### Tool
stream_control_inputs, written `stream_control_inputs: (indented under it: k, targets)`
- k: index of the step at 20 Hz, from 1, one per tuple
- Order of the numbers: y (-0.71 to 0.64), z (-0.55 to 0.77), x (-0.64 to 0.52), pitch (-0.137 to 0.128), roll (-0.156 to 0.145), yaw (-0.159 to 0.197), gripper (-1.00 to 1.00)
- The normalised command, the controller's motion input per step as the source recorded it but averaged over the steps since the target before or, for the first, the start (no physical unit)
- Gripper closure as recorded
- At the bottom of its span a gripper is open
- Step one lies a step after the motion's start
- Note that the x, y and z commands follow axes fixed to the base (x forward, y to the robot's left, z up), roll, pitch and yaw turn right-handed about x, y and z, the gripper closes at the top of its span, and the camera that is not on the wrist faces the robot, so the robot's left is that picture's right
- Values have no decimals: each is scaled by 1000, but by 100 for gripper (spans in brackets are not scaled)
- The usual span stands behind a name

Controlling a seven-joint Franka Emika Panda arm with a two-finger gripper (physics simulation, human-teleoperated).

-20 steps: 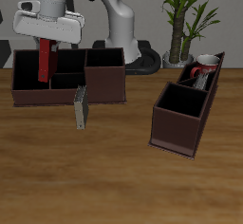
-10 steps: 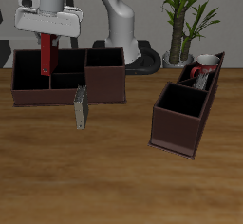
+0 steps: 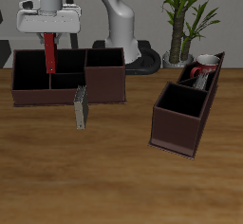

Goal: Place the red mug into the left desk caddy's left compartment and place the striped book into the left desk caddy's back compartment and place the red book into the back desk caddy's front compartment

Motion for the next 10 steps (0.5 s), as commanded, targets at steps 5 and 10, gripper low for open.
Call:
stream_control_inputs:
  k: [5, 10]
  targets:
    - [-220, 133, -58, -41, -43, 125, 100]
    - [-122, 24, 9, 5, -30, 202, 100]
